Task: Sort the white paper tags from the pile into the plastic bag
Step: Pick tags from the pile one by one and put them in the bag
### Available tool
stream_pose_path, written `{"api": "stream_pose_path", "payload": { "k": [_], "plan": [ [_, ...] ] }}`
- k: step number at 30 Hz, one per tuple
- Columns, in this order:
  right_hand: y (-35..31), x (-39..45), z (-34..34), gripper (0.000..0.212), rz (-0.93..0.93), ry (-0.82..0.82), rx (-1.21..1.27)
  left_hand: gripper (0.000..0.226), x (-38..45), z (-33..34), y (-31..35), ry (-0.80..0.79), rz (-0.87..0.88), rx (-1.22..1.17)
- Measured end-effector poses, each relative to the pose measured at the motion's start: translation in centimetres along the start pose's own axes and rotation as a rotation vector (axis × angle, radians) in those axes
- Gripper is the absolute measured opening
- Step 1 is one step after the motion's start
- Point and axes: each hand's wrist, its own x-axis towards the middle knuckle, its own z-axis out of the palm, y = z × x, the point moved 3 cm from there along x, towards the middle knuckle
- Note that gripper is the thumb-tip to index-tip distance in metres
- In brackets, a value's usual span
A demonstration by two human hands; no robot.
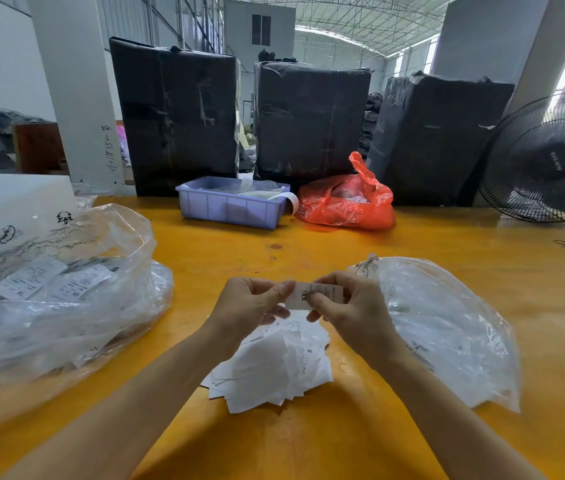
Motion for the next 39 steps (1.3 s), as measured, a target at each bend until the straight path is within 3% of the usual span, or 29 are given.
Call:
{"api": "stream_pose_path", "payload": {
  "k": [4, 10, 15, 21, 28, 34, 39],
  "plan": [
    [-0.14, 0.09, -0.60, 0.015, -0.019, 0.123, 0.012, 0.014, 0.05, -0.05, -0.21, -0.020, -0.040, -0.061],
    [-0.67, -0.14, -0.60, 0.023, -0.109, 0.166, -0.030, 0.018, -0.03, 0.11, -0.10, -0.033, -0.038, -0.062],
    [-0.70, -0.26, -0.44, 0.017, -0.150, 0.196, -0.086, 0.016, -0.09, 0.29, -0.07, -0.046, -0.045, -0.054],
    [-0.78, -0.31, -0.41, 0.016, -0.191, 0.192, -0.115, 0.020, -0.15, 0.20, -0.09, -0.045, -0.049, -0.039],
    [-0.37, -0.20, 0.01, 0.015, -0.105, 0.032, -0.090, 0.019, -0.02, 0.08, -0.17, 0.006, -0.053, -0.046],
    [-0.54, 0.07, -0.84, 0.023, -0.086, 0.157, 0.019, 0.017, -0.17, 0.20, -0.02, -0.052, -0.030, -0.045],
    [-0.80, -0.06, -0.78, 0.026, -0.126, 0.152, -0.019, 0.017, -0.11, 0.26, 0.02, -0.039, -0.043, -0.050]
  ]
}}
